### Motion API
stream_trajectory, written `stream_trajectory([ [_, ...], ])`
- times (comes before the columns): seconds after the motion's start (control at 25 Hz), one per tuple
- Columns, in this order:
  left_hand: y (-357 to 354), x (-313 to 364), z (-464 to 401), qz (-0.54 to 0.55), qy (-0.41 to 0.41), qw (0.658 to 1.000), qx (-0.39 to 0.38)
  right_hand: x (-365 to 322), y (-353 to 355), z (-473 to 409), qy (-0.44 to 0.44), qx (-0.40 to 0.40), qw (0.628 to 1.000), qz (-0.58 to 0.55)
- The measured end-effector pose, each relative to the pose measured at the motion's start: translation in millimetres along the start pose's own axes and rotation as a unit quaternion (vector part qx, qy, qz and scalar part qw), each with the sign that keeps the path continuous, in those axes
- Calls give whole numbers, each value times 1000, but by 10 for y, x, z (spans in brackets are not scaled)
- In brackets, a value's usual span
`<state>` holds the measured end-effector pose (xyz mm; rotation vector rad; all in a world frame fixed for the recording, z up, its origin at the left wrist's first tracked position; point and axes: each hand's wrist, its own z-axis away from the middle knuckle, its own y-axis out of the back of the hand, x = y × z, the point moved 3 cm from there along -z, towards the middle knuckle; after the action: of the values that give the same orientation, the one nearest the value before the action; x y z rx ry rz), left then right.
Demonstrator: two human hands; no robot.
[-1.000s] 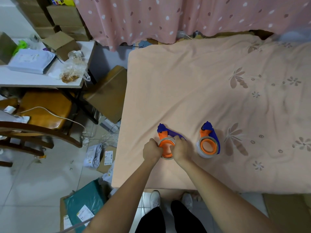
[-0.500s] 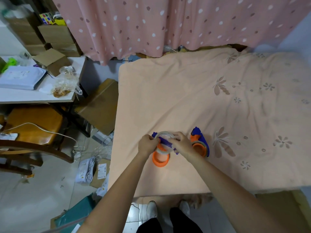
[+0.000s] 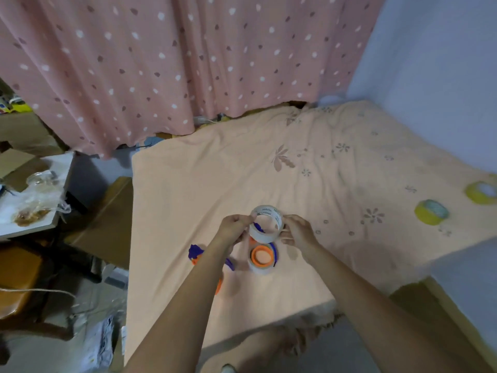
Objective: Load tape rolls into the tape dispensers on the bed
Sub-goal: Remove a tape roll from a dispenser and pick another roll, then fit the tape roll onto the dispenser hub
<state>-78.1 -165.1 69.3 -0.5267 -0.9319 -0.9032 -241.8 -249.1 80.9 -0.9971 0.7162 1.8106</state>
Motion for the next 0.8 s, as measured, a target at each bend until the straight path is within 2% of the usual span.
stream_trajectory([
  [0.2, -1079, 111, 48, 7, -24, 1000, -8, -144, 1065, 59, 22, 24, 999, -41],
  [0.56, -3219, 300, 359, 38, -30, 996, -74, -331, 3152, 164, 56, 90, 993, -58],
  [0.8, -4130, 460, 332, 20, -30, 995, -97, -454, 4017, 66, 62, 112, 989, -69],
])
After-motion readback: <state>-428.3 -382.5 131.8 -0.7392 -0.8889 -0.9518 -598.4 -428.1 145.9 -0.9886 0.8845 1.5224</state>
